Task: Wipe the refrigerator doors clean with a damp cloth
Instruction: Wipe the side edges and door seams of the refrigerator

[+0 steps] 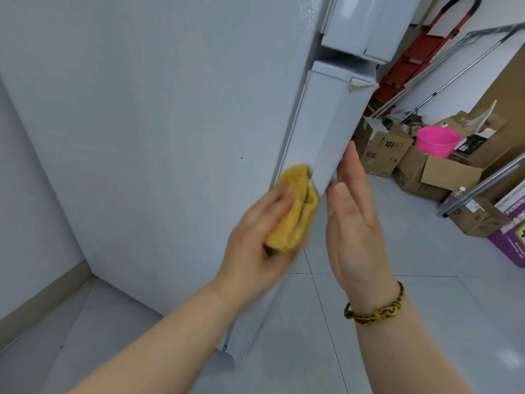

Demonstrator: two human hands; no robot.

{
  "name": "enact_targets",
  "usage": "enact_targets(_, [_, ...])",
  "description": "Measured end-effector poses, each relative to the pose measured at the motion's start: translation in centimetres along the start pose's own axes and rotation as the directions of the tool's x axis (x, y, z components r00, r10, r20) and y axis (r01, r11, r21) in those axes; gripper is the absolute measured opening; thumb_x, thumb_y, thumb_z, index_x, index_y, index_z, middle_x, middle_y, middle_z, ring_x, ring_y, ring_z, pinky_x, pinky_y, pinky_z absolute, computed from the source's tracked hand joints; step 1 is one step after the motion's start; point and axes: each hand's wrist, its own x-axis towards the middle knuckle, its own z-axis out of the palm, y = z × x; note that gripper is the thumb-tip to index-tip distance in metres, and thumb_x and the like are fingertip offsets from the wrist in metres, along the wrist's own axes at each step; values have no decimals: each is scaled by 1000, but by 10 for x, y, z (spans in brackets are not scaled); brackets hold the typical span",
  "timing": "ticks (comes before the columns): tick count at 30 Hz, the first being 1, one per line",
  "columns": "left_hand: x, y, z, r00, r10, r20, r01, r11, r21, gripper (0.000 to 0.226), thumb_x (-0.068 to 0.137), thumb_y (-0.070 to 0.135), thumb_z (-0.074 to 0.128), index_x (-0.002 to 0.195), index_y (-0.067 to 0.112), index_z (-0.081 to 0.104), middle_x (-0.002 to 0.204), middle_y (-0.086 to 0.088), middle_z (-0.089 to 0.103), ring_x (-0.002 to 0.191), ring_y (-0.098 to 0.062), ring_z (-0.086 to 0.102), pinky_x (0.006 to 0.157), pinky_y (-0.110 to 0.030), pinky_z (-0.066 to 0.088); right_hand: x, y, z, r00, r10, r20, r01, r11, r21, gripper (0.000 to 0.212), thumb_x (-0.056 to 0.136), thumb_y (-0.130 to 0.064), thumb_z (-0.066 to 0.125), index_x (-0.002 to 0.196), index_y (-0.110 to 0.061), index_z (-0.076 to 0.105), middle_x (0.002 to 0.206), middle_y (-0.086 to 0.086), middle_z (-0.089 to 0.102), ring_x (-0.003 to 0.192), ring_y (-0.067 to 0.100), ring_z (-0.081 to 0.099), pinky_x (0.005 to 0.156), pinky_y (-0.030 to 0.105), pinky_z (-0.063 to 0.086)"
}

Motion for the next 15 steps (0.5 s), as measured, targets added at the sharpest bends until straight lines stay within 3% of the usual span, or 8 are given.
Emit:
enact_targets(2, [-25, 7, 10, 987, -72, 146, 87, 991, -102, 67, 76, 67, 48, 136, 52, 21, 149, 25, 9, 137, 11, 7, 105, -3, 15, 1, 0, -1, 1000, -15, 15, 14, 1000, 12, 70, 69, -60, 62, 128, -43, 29, 153, -8, 21, 137, -2, 24, 116, 29, 22])
enact_targets(4, [-36, 17, 19, 969, -223, 109, 245, 926, -288, 58, 73, 75, 43, 127, 54, 39, 144, 31, 9, 133, 17, 10, 103, -1, 18, 1, -1, -2, 1000, -19, 16, 19, 1000, 14, 70, 69, -59, 62, 129, -41, 30, 152, -10, 23, 135, -4, 27, 114, 25, 24])
enact_targets(6, [-27, 27, 25, 893, -442, -83, 360, 813, -458, 27, 73, 59, 54, 93, 46, 67, 125, 36, 43, 120, 17, 38, 96, -6, 36, 1, 0, -4, 1000, -15, 5, 15, 1000, 15, 73, 68, -62, 62, 130, -39, 31, 151, -12, 26, 136, -3, 26, 116, 30, 22])
enact_targets(7, [-20, 28, 27, 842, -505, -190, 382, 807, -450, 11, 73, 46, 61, 80, 41, 67, 113, 31, 55, 112, 11, 49, 95, -14, 42, 1, 0, -4, 1000, -9, 5, 9, 1000, 13, 74, 68, -64, 62, 131, -38, 32, 150, -12, 27, 137, -1, 25, 116, 32, 21])
enact_targets(8, [-13, 30, 29, 811, -526, -255, 398, 817, -418, 12, 73, 31, 67, 79, 40, 60, 106, 24, 59, 107, 3, 54, 95, -21, 45, 1, 0, -4, 1000, 1, 1, -1, 1000, 3, 75, 68, -65, 61, 131, -38, 32, 150, -12, 27, 137, -1, 25, 117, 34, 20])
enact_targets(10, [-8, 33, 31, 794, -548, -261, 435, 814, -385, 41, 76, 9, 69, 88, 43, 50, 102, 20, 57, 103, -3, 56, 93, -24, 47, 1, -1, -4, 1000, 18, -11, -19, 1000, -14, 74, 67, -70, 57, 130, -40, 33, 149, -15, 28, 137, -2, 25, 117, 34, 18])
enact_targets(13, [-2, 37, 25, 785, -561, -261, 465, 813, -350, 49, 75, 3, 67, 86, 47, 50, 93, 22, 59, 95, 0, 58, 86, -17, 48, 2, -8, -3, 998, 57, 10, -57, 996, 71, 81, 68, -74, 50, 135, -32, 32, 149, -13, 29, 136, -3, 26, 117, 30, 18])
enact_targets(15, [12, 44, 20, 799, -528, -288, 434, 837, -332, 49, 73, 1, 67, 78, 48, 54, 81, 25, 61, 84, 3, 59, 78, -13, 49, 1, -12, -6, 998, 64, 21, -66, 993, 97, 72, 76, -73, 39, 133, -30, 35, 149, -10, 32, 135, 0, 29, 117, 30, 19])
